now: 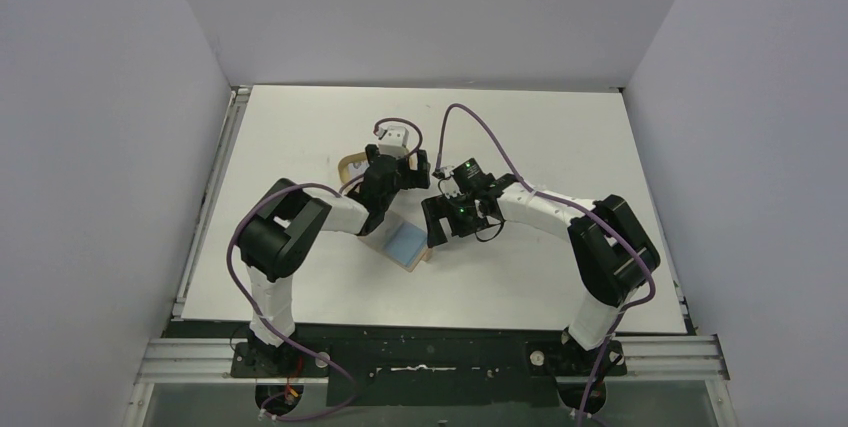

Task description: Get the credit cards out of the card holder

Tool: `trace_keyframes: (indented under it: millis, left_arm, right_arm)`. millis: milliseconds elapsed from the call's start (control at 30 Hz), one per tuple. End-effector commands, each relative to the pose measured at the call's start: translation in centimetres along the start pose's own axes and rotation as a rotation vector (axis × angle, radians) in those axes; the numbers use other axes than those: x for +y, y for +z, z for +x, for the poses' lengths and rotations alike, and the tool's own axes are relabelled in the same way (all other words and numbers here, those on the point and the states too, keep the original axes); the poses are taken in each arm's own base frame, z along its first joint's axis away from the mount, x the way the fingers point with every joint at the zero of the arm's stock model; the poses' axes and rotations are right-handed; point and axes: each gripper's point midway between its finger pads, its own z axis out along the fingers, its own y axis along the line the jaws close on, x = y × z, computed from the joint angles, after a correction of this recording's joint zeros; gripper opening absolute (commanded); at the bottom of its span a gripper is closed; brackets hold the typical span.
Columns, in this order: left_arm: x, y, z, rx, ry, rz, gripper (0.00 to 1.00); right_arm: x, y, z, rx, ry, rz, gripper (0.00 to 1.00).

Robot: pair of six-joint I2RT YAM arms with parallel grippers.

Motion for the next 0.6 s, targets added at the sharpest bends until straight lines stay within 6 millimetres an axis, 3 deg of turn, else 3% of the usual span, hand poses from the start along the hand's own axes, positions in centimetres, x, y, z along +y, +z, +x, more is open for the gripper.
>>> trace_keyframes:
  millis: [0, 367, 567]
  left_arm:
    - [-1.4, -0.4, -3.7, -0.106, -0.013, 0.047, 0.97]
    - [-1.4, 0.3, -2.9, -0.077, -0.014, 0.054, 0.97]
    - [-1.3, -1.5, -5.7, -0.157, -0.019, 0.05, 0.97]
  right_arm:
    - [0.3, -0.4, -1.4, -0.051, -0.005, -0.018, 0.97]
    - [0.3, -0.5, -1.4, -0.051, -0.002, -0.019, 0.97]
    - [0.3, -0.7, -1.6, -0.059, -0.003, -0.011, 0.97]
